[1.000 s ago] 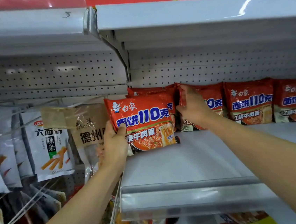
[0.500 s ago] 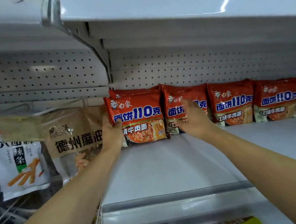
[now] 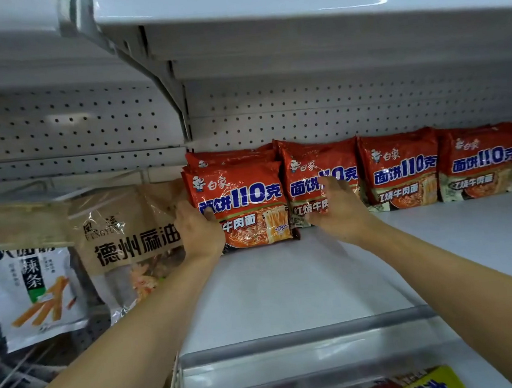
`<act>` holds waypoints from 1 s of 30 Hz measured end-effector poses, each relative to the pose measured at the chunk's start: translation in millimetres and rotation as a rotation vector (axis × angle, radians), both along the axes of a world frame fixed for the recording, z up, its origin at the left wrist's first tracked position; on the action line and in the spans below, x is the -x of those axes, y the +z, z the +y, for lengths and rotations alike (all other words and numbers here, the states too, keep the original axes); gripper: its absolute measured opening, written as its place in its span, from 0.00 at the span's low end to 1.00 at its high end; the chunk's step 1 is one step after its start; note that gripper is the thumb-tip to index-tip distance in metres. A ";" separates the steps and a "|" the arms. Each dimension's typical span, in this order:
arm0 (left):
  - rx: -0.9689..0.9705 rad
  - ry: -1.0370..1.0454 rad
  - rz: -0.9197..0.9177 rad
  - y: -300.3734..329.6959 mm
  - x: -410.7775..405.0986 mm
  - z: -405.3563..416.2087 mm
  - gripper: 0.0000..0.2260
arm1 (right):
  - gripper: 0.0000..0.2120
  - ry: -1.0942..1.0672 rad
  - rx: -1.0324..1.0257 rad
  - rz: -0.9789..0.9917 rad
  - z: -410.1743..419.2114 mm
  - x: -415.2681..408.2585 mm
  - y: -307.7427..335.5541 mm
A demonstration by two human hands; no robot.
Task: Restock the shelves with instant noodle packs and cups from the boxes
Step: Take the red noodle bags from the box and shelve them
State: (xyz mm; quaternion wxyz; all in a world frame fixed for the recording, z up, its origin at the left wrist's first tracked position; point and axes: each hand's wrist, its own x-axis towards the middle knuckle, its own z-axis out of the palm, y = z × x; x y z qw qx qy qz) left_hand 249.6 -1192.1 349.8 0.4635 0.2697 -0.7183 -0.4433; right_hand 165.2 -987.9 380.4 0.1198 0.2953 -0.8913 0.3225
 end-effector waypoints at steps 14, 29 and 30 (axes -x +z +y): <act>0.177 0.032 -0.115 7.4 -27.1 9.3 0.27 | 0.54 -0.144 -0.403 0.178 -9.3 37.2 -12.3; 0.407 0.120 -0.323 17.1 -37.6 21.4 0.31 | 0.43 -0.163 -0.327 0.241 -21.2 50.0 -9.5; 0.417 0.115 -0.333 17.1 -39.2 22.2 0.31 | 0.43 -0.154 -0.318 0.228 -20.3 48.4 -8.4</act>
